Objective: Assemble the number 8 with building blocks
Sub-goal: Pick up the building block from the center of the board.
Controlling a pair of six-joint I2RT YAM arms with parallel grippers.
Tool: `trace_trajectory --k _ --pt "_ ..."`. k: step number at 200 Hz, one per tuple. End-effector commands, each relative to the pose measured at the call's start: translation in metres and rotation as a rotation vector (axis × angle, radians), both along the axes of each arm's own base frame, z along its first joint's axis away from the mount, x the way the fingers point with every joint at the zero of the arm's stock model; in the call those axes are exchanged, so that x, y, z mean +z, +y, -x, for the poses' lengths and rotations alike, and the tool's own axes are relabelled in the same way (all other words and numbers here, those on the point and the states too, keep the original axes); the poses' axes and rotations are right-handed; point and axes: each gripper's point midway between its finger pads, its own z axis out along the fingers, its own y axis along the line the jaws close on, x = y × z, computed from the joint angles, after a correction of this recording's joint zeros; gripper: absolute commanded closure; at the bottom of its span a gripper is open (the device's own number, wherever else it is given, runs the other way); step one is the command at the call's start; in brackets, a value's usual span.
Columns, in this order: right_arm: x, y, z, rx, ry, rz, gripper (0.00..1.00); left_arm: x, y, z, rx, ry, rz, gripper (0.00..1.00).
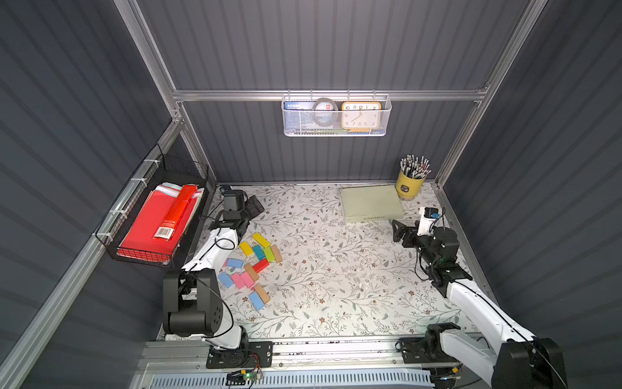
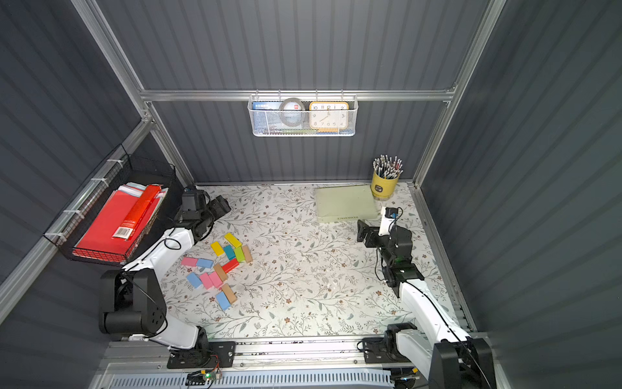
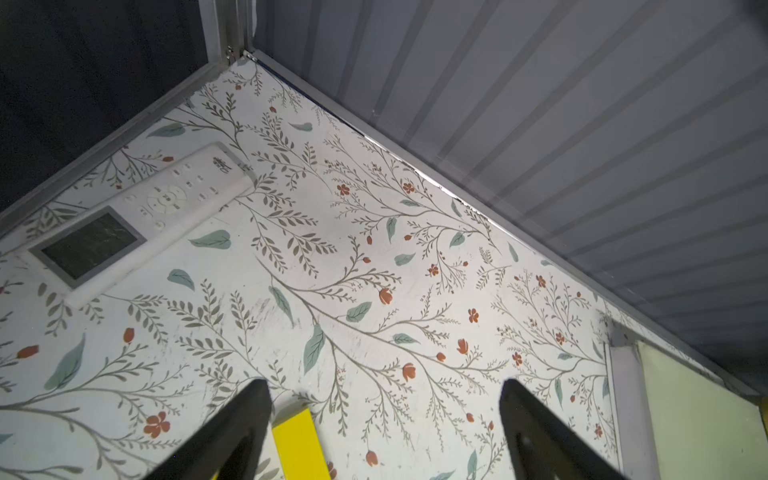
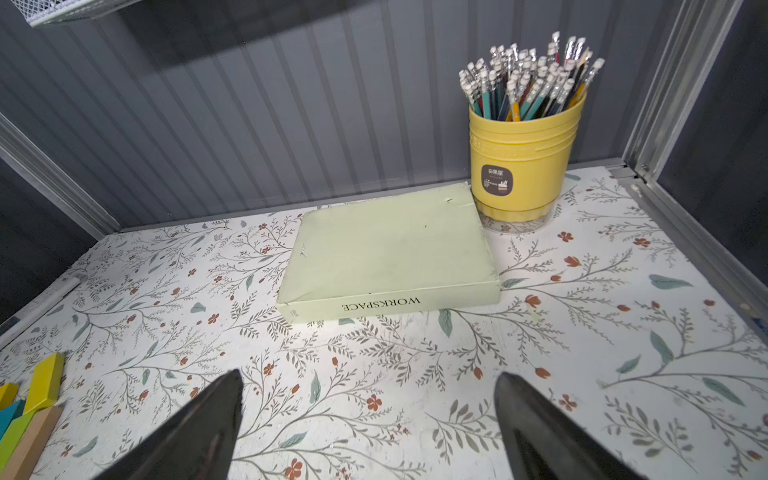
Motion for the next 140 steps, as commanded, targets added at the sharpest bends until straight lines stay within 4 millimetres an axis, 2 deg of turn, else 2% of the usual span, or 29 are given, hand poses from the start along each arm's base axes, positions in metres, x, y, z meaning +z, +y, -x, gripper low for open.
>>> trace_trajectory --k 1,32,44,48,70,104,140 --pt "-0.002 0.005 0.006 0.018 0.052 -0.025 0.01 -0.020 0.007 0.007 0.062 0.124 0.003 0.07" --pt "-0.004 0.011 0.009 0.044 0.081 -0.052 0.01 -0.052 -0.011 0.008 0.041 0.272 0.036 0.05" --pt "-0.007 0.013 0.010 0.049 0.097 -0.055 0.01 -0.072 -0.018 0.014 0.045 0.338 0.031 0.05" --pt "-0.007 0.013 0.010 0.052 0.100 -0.056 0.01 -0.063 -0.023 0.006 0.038 0.317 0.034 0.05" --pt "-0.012 0.016 0.013 0.064 0.126 -0.057 0.01 -0.085 -0.037 0.004 0.009 0.381 0.046 0.08" --pt "-0.017 0.021 0.018 0.090 0.149 -0.074 0.01 -0.116 -0.033 0.010 0.044 0.478 0.028 0.12" --pt "-0.018 0.024 0.019 0.102 0.155 -0.080 0.01 -0.133 -0.036 0.017 0.047 0.517 0.049 0.13"
